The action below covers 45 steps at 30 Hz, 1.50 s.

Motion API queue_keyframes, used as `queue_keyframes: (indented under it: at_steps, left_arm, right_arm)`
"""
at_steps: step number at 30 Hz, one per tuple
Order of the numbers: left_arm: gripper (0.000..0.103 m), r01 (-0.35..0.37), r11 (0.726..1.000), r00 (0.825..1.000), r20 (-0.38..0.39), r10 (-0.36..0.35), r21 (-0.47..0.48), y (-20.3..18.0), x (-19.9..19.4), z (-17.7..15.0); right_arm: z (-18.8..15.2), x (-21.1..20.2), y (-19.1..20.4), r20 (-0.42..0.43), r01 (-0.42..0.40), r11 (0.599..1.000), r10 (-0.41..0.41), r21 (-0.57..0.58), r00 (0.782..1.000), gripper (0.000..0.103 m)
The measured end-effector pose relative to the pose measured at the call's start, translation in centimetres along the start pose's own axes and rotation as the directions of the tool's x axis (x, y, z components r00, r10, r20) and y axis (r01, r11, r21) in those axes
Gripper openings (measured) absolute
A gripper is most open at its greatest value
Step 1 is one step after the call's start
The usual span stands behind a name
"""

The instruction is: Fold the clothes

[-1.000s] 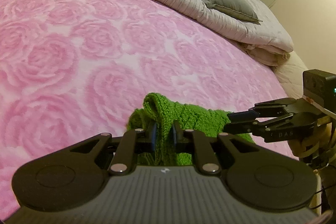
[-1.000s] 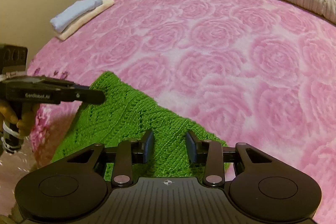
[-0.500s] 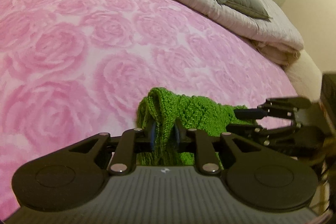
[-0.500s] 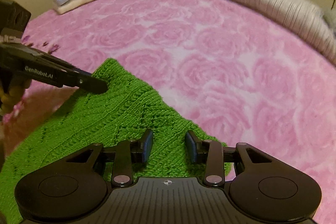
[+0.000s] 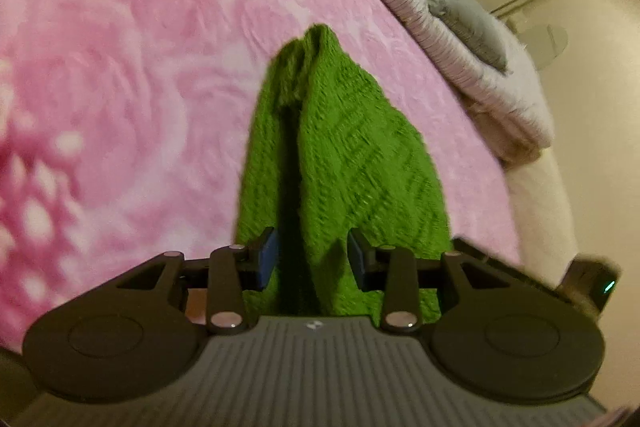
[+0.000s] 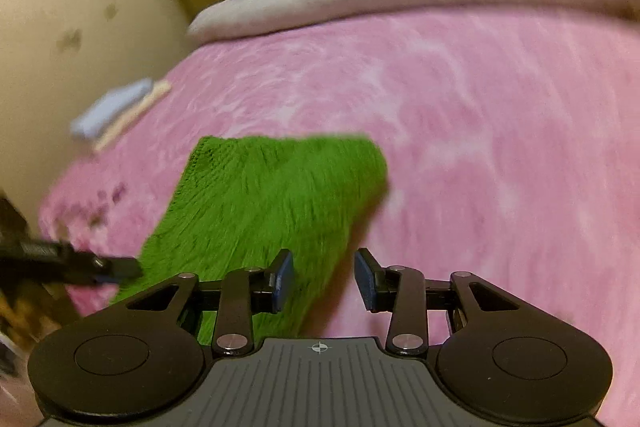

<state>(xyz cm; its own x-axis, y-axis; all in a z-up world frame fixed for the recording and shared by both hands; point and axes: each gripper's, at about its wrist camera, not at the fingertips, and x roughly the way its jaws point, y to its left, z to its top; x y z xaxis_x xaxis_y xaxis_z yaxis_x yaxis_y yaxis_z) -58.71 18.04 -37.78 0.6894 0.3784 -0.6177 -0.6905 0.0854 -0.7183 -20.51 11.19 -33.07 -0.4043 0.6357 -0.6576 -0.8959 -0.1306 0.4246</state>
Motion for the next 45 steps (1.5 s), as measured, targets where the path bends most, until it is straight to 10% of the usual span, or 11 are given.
queue_keyframes:
  at_steps: [2, 7, 19, 33, 37, 38, 45]
  left_arm:
    - [0.006, -0.020, 0.999, 1.000, 0.023, 0.019, 0.050, -0.6, 0.1, 0.1]
    - [0.005, -0.070, 0.985, 0.993, 0.108, 0.053, 0.156, -1.6, -1.5, 0.3]
    - [0.006, -0.148, 0.962, 0.984, 0.132, 0.120, 0.228, -0.7, -1.4, -1.8]
    - [0.034, -0.067, 0.998, 0.995, 0.067, 0.067, -0.012, 0.1, -3.5, -4.0]
    - [0.029, 0.006, 0.998, 0.999, 0.041, -0.003, -0.061, 0.4, -3.0, -5.7]
    - [0.015, 0.001, 0.999, 0.999, 0.035, 0.000, -0.035, 0.1, -2.7, -6.0]
    - [0.008, -0.129, 0.978, 0.990, 0.087, 0.115, 0.166, -0.4, -2.8, -7.5]
  right_arm:
    - [-1.0, 0.4, 0.0, -0.006, -0.026, 0.998, 0.026, 0.061, 1.000, 0.038]
    - [-0.4, 2.0, 3.6, -0.021, 0.016, 1.000, -0.016, 0.007, 1.000, 0.017]
    - [-3.0, 4.8, 10.5, -0.044, 0.221, 0.893, -0.259, -0.393, 0.965, 0.016]
    - [-5.2, -2.4, 4.9, 0.043, 0.017, 0.999, -0.019, 0.049, 0.999, 0.017]
    - [-6.1, -2.4, 6.0, 0.044, 0.026, 0.998, -0.028, 0.050, 0.999, 0.017]
    - [-6.3, -2.4, 6.2, 0.044, 0.028, 0.998, -0.030, 0.050, 0.999, 0.017]
    - [-7.9, -1.2, 10.3, 0.013, 0.139, 0.973, -0.139, -0.187, 0.990, 0.017]
